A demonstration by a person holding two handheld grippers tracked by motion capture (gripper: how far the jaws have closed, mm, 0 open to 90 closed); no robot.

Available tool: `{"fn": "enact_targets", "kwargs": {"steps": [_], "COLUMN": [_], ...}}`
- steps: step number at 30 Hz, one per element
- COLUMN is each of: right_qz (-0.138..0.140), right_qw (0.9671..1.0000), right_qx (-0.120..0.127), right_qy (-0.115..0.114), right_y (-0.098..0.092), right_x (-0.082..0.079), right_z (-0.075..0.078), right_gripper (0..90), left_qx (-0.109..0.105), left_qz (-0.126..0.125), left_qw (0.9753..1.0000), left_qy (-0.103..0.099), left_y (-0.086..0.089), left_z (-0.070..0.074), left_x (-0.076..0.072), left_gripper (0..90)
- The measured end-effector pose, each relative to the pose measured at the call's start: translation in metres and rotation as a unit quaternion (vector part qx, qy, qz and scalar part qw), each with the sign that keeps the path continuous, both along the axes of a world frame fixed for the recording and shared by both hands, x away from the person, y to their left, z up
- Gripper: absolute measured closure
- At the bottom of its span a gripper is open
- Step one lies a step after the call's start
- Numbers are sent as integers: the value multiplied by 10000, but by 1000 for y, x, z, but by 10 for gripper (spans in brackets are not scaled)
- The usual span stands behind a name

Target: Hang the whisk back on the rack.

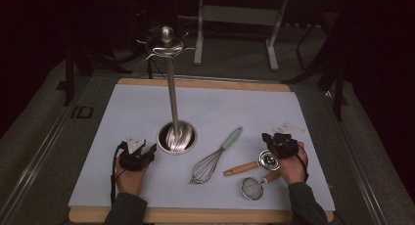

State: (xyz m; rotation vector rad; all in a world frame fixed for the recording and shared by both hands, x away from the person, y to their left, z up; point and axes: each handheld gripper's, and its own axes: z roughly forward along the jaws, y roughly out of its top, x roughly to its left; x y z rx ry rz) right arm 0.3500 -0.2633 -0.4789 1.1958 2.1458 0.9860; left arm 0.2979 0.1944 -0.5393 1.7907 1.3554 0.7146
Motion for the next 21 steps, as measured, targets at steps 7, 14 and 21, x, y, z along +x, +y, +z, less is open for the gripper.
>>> {"fn": "enact_targets", "kwargs": {"steps": [7, 14, 21], "right_qz": [351, 537, 628], "right_qw": [9963, 9899, 9862], "right_qx": [-439, -550, -648], "right_qy": [655, 1189, 1386], "right_y": [36, 56, 72], "right_x": [31, 43, 51], "right_z": [-15, -29, -36], "right_gripper": [896, 898, 900], "left_qx": [53, 85, 123], "left_qz": [-71, -103, -107], "left_qw": [10000, 9999, 9999], "left_qy": [-31, 16, 46], "left_y": [-1, -2, -3], "left_z": [0, 0, 0], "left_x": [-1, 0, 1], "left_gripper": [530, 530, 529]}}
